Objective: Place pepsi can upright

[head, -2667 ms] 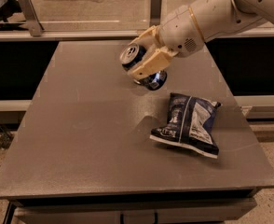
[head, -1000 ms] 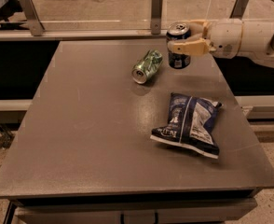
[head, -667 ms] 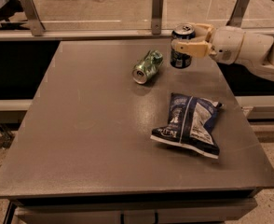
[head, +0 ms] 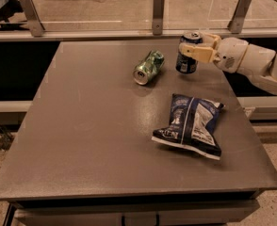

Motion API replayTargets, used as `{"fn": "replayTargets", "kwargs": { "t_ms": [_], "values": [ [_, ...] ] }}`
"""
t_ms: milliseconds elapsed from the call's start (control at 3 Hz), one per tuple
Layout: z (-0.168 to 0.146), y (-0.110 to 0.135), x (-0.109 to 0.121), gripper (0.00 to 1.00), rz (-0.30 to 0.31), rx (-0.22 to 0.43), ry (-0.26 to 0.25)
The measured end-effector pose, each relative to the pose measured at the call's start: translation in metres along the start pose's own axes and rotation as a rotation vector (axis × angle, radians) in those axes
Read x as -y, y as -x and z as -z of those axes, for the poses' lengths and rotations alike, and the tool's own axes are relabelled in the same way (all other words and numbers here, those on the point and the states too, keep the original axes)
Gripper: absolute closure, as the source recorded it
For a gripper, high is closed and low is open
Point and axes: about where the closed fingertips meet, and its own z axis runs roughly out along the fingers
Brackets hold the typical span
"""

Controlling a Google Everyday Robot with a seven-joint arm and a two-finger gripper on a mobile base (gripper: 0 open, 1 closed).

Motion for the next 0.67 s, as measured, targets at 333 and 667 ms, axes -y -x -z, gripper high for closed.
{"fn": "replayTargets", "kwargs": {
  "t_ms": [333, 667],
  "values": [
    [0.0123, -0.0123, 0.0058, 0.36, -0.05, 0.0, -0.033],
    [0.0187, -0.021, 0.0079, 0.14, -0.073, 0.006, -0.046]
  ]
}}
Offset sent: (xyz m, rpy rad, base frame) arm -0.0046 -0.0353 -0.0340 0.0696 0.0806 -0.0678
